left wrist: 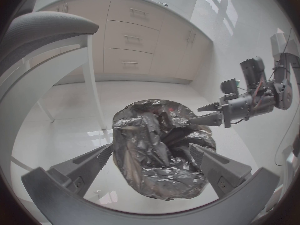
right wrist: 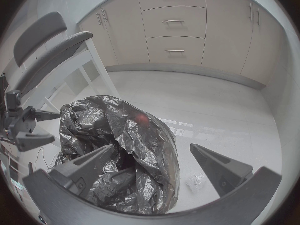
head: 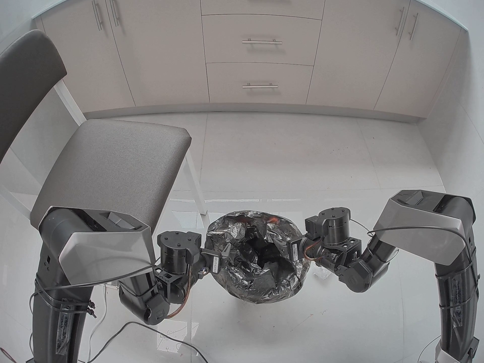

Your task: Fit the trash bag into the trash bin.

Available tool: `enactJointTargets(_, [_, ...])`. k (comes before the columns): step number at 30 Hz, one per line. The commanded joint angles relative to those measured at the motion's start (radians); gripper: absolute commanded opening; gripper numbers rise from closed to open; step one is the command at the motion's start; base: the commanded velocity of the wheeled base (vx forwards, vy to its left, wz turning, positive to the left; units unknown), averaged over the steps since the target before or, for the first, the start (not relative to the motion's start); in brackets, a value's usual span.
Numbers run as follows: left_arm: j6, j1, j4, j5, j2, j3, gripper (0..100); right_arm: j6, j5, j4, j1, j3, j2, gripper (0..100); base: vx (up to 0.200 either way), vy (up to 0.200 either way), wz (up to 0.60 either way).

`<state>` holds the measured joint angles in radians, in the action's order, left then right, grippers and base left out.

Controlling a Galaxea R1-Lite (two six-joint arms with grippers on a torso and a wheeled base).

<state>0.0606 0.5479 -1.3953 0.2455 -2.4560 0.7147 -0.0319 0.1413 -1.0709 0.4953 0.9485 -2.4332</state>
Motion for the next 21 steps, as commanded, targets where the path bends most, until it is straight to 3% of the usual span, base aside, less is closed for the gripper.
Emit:
enactJointTargets(1, [-0.035,0.003,0.022,0.032,-0.005,0.062,100,-0.002,0.001,-0.008,0.0,-0.002,0.0,100,0.0,0.0,0.0])
enactJointTargets(7, [-0.039,0.003,0.044,0.034,-0.015,0.095,100,-0.002,0.0,-0.008,0.0,-0.002,0.0,100,0.0,0.0,0.0])
enactJointTargets(13, [-0.047,-0.008,0.156,0.04,-0.028,0.137,100,-0.003,0.0,-0.011,0.0,-0.002,0.0,100,0.0,0.0,0.0])
enactJointTargets(17, [-0.062,-0.037,0.286,0.087,-0.041,0.224,100,-0.003,0.0,-0.011,0.0,-0.001,-0.003,100,0.0,0.0,0.0])
enactJointTargets(21, [-0.064,-0.043,0.317,0.093,-0.038,0.284,100,-0.003,0.0,-0.011,0.0,-0.001,-0.003,100,0.0,0.0,0.0])
